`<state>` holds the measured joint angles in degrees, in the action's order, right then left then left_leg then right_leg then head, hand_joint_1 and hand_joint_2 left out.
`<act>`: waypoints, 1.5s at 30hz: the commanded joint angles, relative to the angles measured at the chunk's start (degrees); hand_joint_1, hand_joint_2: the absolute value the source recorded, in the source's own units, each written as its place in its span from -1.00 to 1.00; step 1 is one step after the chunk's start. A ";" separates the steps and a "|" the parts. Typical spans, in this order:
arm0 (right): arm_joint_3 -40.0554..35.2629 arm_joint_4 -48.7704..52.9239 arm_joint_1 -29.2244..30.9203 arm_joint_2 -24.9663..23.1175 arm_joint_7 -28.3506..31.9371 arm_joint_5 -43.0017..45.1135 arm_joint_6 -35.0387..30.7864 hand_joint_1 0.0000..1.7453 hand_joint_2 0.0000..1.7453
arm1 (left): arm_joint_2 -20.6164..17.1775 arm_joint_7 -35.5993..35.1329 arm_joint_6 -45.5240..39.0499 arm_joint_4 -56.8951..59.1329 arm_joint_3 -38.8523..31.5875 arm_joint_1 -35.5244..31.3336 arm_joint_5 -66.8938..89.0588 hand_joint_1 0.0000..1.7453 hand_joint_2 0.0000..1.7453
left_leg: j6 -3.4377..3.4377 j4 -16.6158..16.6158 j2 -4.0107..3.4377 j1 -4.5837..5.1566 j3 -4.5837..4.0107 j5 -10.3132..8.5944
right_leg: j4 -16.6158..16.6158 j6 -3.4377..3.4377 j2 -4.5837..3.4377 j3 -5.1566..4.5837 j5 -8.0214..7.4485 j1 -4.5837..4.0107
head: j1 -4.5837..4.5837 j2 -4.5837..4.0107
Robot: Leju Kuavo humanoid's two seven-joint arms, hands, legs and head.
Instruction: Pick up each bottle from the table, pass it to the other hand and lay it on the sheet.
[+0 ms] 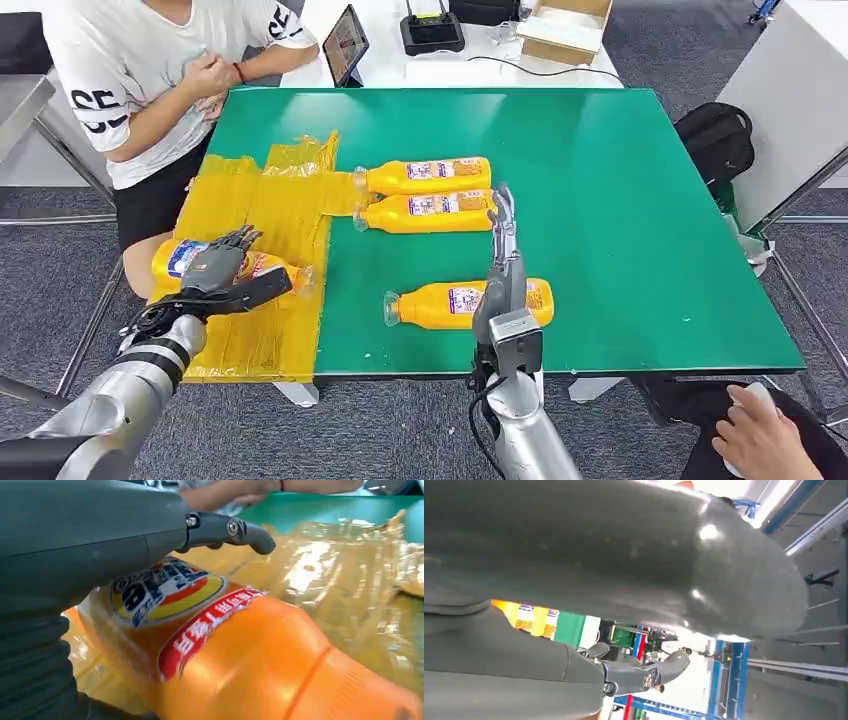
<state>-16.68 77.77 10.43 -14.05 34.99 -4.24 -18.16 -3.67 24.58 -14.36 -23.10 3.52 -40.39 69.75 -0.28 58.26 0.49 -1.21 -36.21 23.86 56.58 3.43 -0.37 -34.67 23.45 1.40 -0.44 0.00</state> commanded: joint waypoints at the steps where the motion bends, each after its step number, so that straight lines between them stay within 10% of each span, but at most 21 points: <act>1: 0.14 -4.25 2.21 0.40 -0.46 0.47 0.13 -1.00 -1.00 | 1.34 0.86 0.44 1.64 -3.15 -1.02 -1.31 -1.00 1.00 | 0.08 -0.02 -0.07 -0.02 0.25 0.10 | -0.06 -0.15 0.00 0.26 0.06 -0.06 | 0.02 0.00; 17: 1.21 -6.36 2.91 0.14 -0.80 1.73 0.28 -1.00 -1.00 | 0.99 8.26 4.55 -0.90 -4.92 -0.77 -10.08 -1.00 1.00 | 0.06 -0.01 -0.06 -0.02 0.15 0.06 | -0.04 -0.12 0.00 0.15 0.04 -0.05 | 0.00 0.00; 36: 3.83 -8.89 3.63 0.25 0.21 4.26 0.32 -1.00 -1.00 | -4.03 11.70 20.69 -6.01 9.47 -1.88 -19.82 -1.00 1.00 | 0.04 -0.01 -0.08 -0.02 0.13 0.04 | -0.03 -0.10 -0.03 0.12 0.02 -0.04 | 0.02 0.00; 45: 1.71 -10.47 3.53 0.41 -0.11 2.47 1.88 -1.00 -1.00 | 2.89 15.42 22.15 -20.00 -0.32 5.88 -40.69 -1.00 1.00 | 0.13 -0.07 -0.03 -0.04 0.46 0.13 | -0.14 -0.23 0.09 0.51 0.12 -0.10 | 0.02 0.00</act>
<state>-14.25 72.76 11.83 -14.05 35.21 -0.48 -17.44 -6.01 39.61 3.41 -32.81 9.55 -38.86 41.30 -0.30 58.26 0.49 -1.21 -36.21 23.84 56.59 3.43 -0.37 -34.68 23.45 1.40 -0.42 0.00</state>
